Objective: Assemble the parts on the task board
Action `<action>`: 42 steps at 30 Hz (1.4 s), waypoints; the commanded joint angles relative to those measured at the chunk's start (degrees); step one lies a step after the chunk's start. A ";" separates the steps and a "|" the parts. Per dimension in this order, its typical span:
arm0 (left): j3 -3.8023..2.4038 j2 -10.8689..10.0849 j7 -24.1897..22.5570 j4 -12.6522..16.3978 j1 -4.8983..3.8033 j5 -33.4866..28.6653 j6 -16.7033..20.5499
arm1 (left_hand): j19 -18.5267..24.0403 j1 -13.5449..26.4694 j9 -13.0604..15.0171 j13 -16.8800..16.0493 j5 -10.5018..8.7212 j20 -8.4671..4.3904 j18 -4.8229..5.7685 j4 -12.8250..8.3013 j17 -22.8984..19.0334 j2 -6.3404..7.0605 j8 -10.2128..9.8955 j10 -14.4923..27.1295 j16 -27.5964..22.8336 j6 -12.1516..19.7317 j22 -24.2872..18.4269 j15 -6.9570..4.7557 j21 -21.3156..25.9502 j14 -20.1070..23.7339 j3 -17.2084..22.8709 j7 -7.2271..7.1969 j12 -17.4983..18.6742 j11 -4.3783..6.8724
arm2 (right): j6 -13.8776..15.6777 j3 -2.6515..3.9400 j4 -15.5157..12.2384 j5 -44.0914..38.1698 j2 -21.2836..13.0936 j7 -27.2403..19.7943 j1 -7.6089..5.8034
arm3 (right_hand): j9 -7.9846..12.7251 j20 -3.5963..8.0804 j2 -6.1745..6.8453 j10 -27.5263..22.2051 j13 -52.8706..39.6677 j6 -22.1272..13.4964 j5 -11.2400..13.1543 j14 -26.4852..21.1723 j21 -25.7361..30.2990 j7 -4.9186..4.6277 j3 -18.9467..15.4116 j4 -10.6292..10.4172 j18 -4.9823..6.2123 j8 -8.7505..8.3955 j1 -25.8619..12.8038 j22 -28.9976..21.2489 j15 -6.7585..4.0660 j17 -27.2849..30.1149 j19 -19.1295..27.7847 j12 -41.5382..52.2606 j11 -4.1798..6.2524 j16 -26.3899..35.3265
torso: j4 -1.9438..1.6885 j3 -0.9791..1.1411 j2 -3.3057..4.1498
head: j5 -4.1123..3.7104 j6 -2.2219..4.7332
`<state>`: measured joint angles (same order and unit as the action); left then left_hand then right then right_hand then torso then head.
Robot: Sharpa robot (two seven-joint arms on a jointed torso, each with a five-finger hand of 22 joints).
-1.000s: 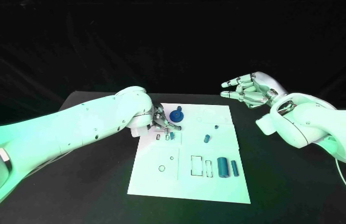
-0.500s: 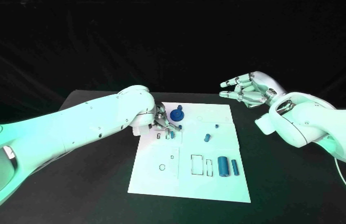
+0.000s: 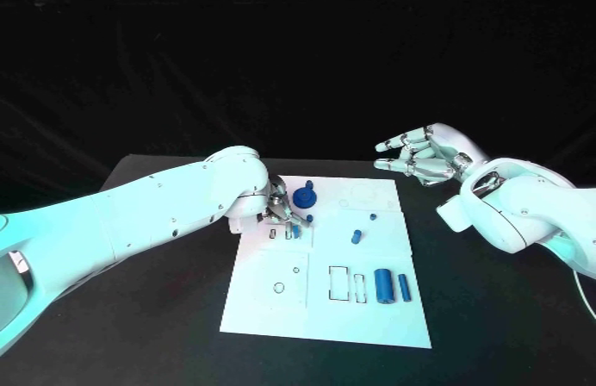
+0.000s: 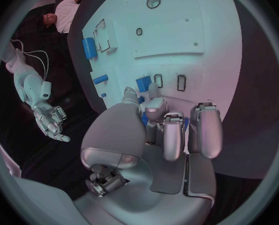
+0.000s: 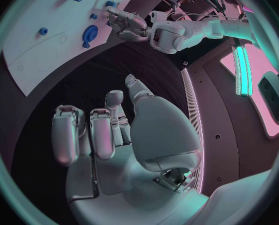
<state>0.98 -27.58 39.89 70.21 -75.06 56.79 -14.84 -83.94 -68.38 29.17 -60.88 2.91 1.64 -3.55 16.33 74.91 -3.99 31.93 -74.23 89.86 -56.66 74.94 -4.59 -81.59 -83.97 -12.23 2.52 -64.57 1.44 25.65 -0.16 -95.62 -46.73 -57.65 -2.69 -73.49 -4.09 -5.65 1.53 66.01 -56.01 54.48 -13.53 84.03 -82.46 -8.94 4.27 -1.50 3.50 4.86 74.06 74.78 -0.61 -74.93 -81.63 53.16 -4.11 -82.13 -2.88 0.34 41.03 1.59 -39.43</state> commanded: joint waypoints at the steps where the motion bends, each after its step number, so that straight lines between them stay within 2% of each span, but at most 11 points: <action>1: -0.03 0.25 -0.25 -0.10 -0.01 0.22 -1.78 | -1.91 -0.71 0.23 -0.10 -0.09 -0.43 0.84 -0.20 15.09 -0.13 0.32 -0.22 0.14 0.47 2.06 -0.34 -0.18 -6.03 -0.06 0.02 -0.29 0.00 | -1.61 -0.01 -0.05 -1.03 0.13 -0.22 0.02 | 0.05 -0.06 -0.50 -0.35 0.05 -0.08 -0.20 2.74 0.21 -0.05 -0.15 0.01 -0.12 0.18 -0.20 -0.05 0.20 -2.29 0.42 -0.16 0.17 0.25 | 0.01 -0.02 0.01 | -0.03 0.13; 9: -0.03 0.38 -0.29 -0.47 -0.01 -0.05 -2.14 | -1.97 -1.79 0.99 -0.26 -0.08 -0.41 0.89 -0.44 15.09 -0.51 0.77 -0.28 0.14 0.83 2.38 -0.33 -0.37 -6.03 0.19 0.01 -0.41 0.00 | -1.84 -0.02 -0.10 -1.01 0.16 -0.34 0.02 | 0.06 -0.06 -0.65 -0.35 0.10 -0.12 -0.21 2.73 0.26 -0.06 -0.18 -0.07 -0.11 0.18 -0.17 -0.10 0.21 -2.26 0.45 -0.17 0.17 0.30 | 0.01 0.00 0.05 | 0.03 -0.02; 23: -0.02 0.85 -0.41 -1.01 0.07 -0.19 -3.06 | -1.97 -4.32 2.30 -0.40 -0.05 -0.41 0.92 -1.31 15.09 -1.27 1.48 -0.33 0.14 1.34 2.64 -0.37 -0.49 -6.03 1.44 -0.05 -0.48 0.08 | -2.27 -0.04 -0.09 -0.95 0.29 -0.42 0.02 | 0.06 -0.06 -0.79 -0.39 0.21 -0.14 -0.21 2.70 0.30 -0.06 -0.19 -0.11 -0.10 0.18 -0.09 -0.15 0.21 -2.18 0.48 -0.23 0.17 0.37 | -0.01 0.01 0.06 | -0.28 -0.32; 26: -0.02 0.87 -0.32 -0.97 0.07 -0.19 -2.87 | -1.98 -7.22 2.79 -0.43 -0.03 -0.52 0.93 -2.78 15.09 -2.44 1.66 -0.32 0.14 1.66 2.79 -0.55 -0.56 -6.03 3.44 -0.33 -0.45 0.32 | -2.37 -0.04 -0.02 -0.95 0.35 -0.39 0.02 | 0.06 -0.06 -0.79 -0.39 0.21 -0.14 -0.21 2.70 0.30 -0.06 -0.19 -0.11 -0.10 0.18 -0.09 -0.15 0.21 -2.18 0.48 -0.23 0.17 0.37 | -0.01 0.03 0.05 | -0.29 -0.47; 33: -0.02 0.86 -0.42 -0.64 0.08 -0.69 -2.59 | -1.99 -11.91 3.48 -0.41 0.00 -0.86 0.96 -5.40 15.09 -3.64 1.53 -0.26 0.14 2.45 3.03 -0.93 -0.67 -6.03 7.30 -0.79 -0.21 0.75 | -2.50 -0.06 0.12 -0.89 0.52 -0.40 0.03 | 0.06 -0.06 -0.79 -0.39 0.21 -0.14 -0.21 2.70 0.30 -0.06 -0.19 -0.11 -0.10 0.18 -0.09 -0.15 0.21 -2.18 0.48 -0.23 0.17 0.37 | -0.04 0.04 0.06 | -0.25 -0.57; 35: -0.02 0.84 -0.49 -0.59 0.09 -0.97 -2.49 | -1.95 -14.57 3.52 -0.23 0.08 -1.04 0.94 -6.97 15.09 -3.92 1.13 -0.01 0.14 3.02 2.99 -1.12 -0.63 -6.03 9.58 -0.96 0.16 0.94 | -2.55 -0.07 0.15 -0.87 0.58 -0.39 0.04 | 0.05 -0.07 -0.86 -0.35 0.20 -0.13 -0.21 2.68 0.34 -0.07 -0.21 -0.15 -0.08 0.20 -0.07 -0.22 0.21 -2.08 0.52 -0.19 0.17 0.44 | -0.03 0.04 0.06 | -0.23 -0.59; 38: -0.02 0.73 -0.61 -0.52 0.09 -1.42 -2.31 | -1.92 -17.14 3.56 0.06 0.98 -1.14 0.94 -8.62 15.09 -3.65 0.55 0.25 0.14 3.67 3.00 -1.14 -0.59 -6.03 12.91 -0.81 0.70 0.87 | -2.61 -0.09 0.21 -0.84 0.65 -0.36 0.05 | 0.05 -0.07 -0.86 -0.35 0.20 -0.13 -0.21 2.68 0.34 -0.07 -0.21 -0.15 -0.08 0.20 -0.07 -0.22 0.21 -2.08 0.52 -0.19 0.17 0.44 | -0.01 0.03 0.08 | -0.18 -0.71; 40: -0.03 0.52 -0.76 -0.36 0.09 -1.60 -2.03 | -1.87 -17.32 3.82 0.35 1.29 -1.08 0.92 -8.94 15.09 -2.50 0.25 0.20 0.14 3.76 3.00 -0.76 -0.54 -6.03 16.63 -0.47 1.16 0.49 | -2.68 -0.10 0.24 -0.81 0.69 -0.36 0.05 | 0.05 -0.07 -0.88 -0.38 0.25 -0.13 -0.21 2.67 0.38 -0.07 -0.21 -0.16 -0.07 0.21 -0.06 -0.28 0.21 -2.05 0.55 -0.23 0.17 0.47 | 0.01 0.03 0.09 | -0.16 -0.72; 42: -0.03 0.30 -0.87 -0.18 0.10 -1.68 -1.78 | -1.85 -16.75 4.12 0.52 1.32 -0.79 0.94 -8.89 15.09 -1.19 0.13 0.07 0.14 3.71 3.00 -0.75 -0.49 -6.03 19.84 -0.14 1.40 0.63 | -2.73 -0.11 0.27 -0.78 0.73 -0.37 0.06 | 0.05 -0.07 -0.89 -0.39 0.27 -0.13 -0.21 2.66 0.39 -0.07 -0.22 -0.17 -0.06 0.21 -0.06 -0.31 0.21 -2.03 0.57 -0.26 0.17 0.48 | 0.00 0.04 0.08 | -0.17 -0.72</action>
<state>0.83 -27.25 39.50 69.91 -75.13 55.85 -16.55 -83.94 -84.58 32.47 -60.29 4.02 0.82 -3.57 14.83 74.94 -5.46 32.03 -74.12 89.86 -52.88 74.92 -5.42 -82.09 -83.98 -0.27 2.03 -63.36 2.17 23.90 -0.26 -95.37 -47.06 -56.99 -2.79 -73.47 -4.10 -5.86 1.06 66.03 -55.78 54.48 -13.52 84.03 -82.46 -8.94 4.27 -1.50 3.50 4.86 74.06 74.52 -0.62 -74.91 -81.43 53.16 -4.12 -81.82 -2.89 0.37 41.09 1.41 -40.13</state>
